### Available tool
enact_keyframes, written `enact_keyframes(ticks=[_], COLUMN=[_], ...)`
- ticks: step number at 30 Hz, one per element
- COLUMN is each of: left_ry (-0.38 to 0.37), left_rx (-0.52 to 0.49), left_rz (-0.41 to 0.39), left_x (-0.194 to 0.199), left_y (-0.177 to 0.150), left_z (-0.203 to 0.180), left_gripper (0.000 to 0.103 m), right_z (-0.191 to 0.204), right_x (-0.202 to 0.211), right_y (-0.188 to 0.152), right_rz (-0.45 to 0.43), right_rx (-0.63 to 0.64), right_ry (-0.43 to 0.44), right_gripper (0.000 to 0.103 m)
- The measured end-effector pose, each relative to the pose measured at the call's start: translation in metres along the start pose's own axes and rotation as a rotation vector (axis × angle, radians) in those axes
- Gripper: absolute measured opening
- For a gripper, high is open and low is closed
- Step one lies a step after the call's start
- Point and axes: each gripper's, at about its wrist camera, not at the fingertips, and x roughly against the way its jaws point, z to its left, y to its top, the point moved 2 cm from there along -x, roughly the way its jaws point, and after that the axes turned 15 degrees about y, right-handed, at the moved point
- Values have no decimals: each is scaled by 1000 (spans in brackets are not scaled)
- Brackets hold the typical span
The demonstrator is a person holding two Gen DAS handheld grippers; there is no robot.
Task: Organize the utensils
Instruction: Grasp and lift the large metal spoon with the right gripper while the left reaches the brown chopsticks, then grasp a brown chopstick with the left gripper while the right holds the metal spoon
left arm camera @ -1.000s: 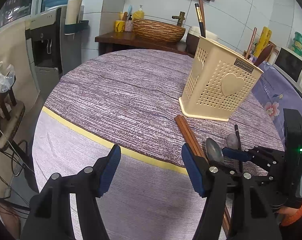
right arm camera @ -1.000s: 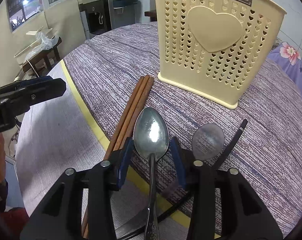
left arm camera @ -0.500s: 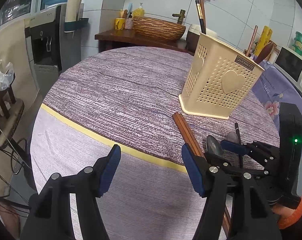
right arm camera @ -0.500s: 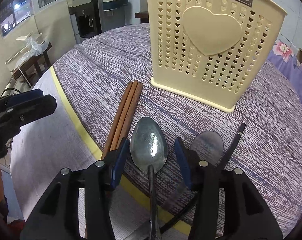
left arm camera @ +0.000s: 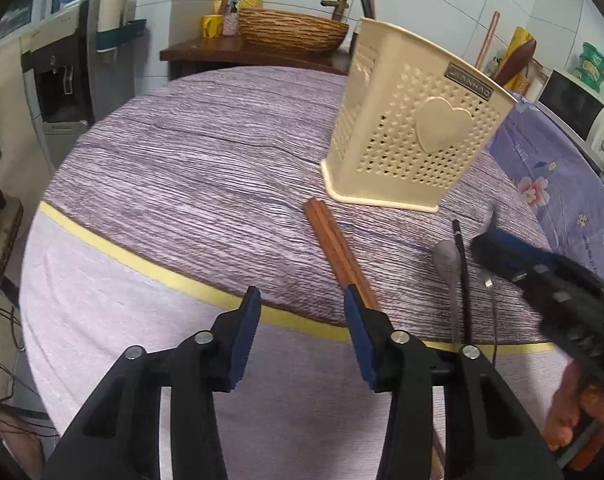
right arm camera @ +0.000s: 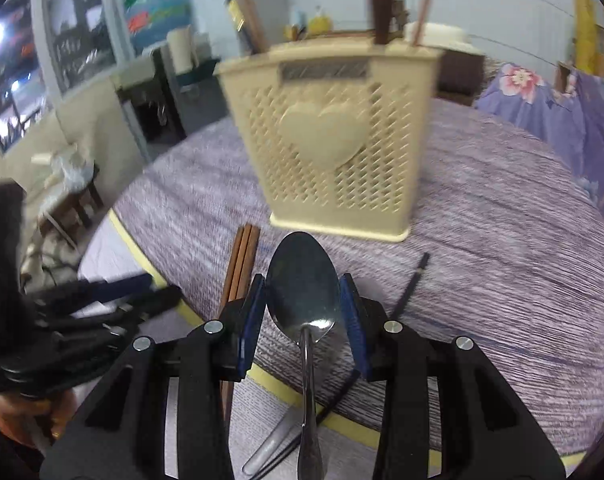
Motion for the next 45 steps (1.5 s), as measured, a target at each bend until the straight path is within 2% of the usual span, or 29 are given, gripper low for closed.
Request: enact_keyframes(ticks=[5, 10, 16, 22, 25, 30, 31, 33, 36, 45], left_ry=[10, 31, 94, 92, 93, 136, 142, 159, 182, 179], left_rx=[-38, -37, -59, -29, -12, -10, -13, -26, -42, -52], left_rz=[36, 51, 41, 57, 63, 77, 83, 86, 78, 71], left_x=[-16, -25, -26, -20, -24, -37, -39, -42, -45, -49], left_y=[1, 3, 10, 3, 11, 23, 26, 28, 32, 37], left_z=[-20, -29, -35, -19, -17, -21, -23, -26, -31, -30], left_gripper=[30, 26, 22, 22, 22, 22, 21, 12, 11, 10], right_z=[2, 1, 3, 3, 5, 6, 6, 6, 7, 10], right_x=[46, 60, 63, 67, 66, 68, 68, 68, 68, 67], right_y=[4, 3, -1, -3, -3, -6, -6, -6, -6, -6], right_rz=[-110, -142, -150, -158, -162, -160, -161, -161, -160, -163], right_rx=[-13, -20, -28, -34, -34, -37, -38, -43, -46, -47], right_ry=[-31, -42, -27, -21, -14, -17, -20, -24, -23, -20], right_gripper=[38, 38, 38, 38, 38, 38, 38, 38, 38, 38])
